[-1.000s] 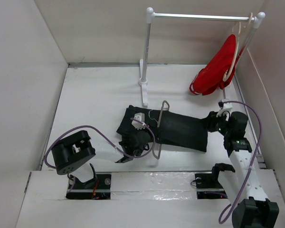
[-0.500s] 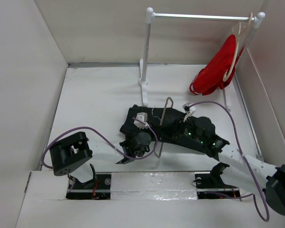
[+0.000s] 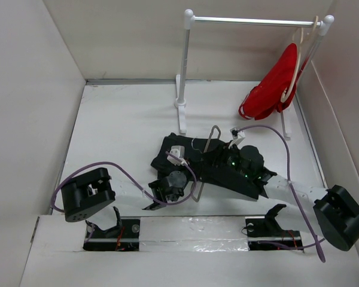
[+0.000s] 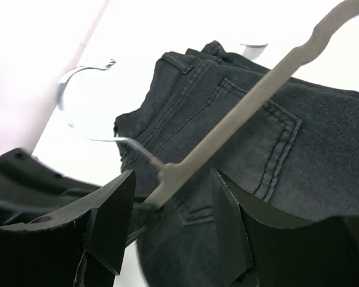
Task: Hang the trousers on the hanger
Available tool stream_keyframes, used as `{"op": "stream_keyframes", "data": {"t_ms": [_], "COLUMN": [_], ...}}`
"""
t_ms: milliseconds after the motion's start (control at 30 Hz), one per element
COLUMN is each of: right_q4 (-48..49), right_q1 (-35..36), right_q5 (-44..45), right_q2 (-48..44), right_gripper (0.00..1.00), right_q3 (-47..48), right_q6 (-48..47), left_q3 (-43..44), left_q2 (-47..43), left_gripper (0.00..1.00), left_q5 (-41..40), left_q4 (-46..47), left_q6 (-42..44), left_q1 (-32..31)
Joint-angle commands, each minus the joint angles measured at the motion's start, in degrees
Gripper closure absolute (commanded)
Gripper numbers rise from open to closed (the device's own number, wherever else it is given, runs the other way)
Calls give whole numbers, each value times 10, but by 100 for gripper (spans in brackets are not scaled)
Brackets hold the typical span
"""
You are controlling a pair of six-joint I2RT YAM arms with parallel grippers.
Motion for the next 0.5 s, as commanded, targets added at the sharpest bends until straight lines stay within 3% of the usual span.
{"op": "stream_keyframes", "data": {"t_ms": [0,267,467], "right_q4": [71,127,151], "right_q1": [-4,-16,-22], "right_q5": [-1,-54,-98], "right_q2": [20,52,59], "right_gripper": [42,44,53], "right_q3": [3,-10,-4], "right_q6": [15,30,50], "left_q3": [-2,-5,7], "left_q2": [-19,-5,4], "left_gripper": [100,100,100], "left_q5": [34,62,65], "left_q4": [131,178,174], "left_q6": [32,83,114], "left_q1": [-6,-6,-6]}}
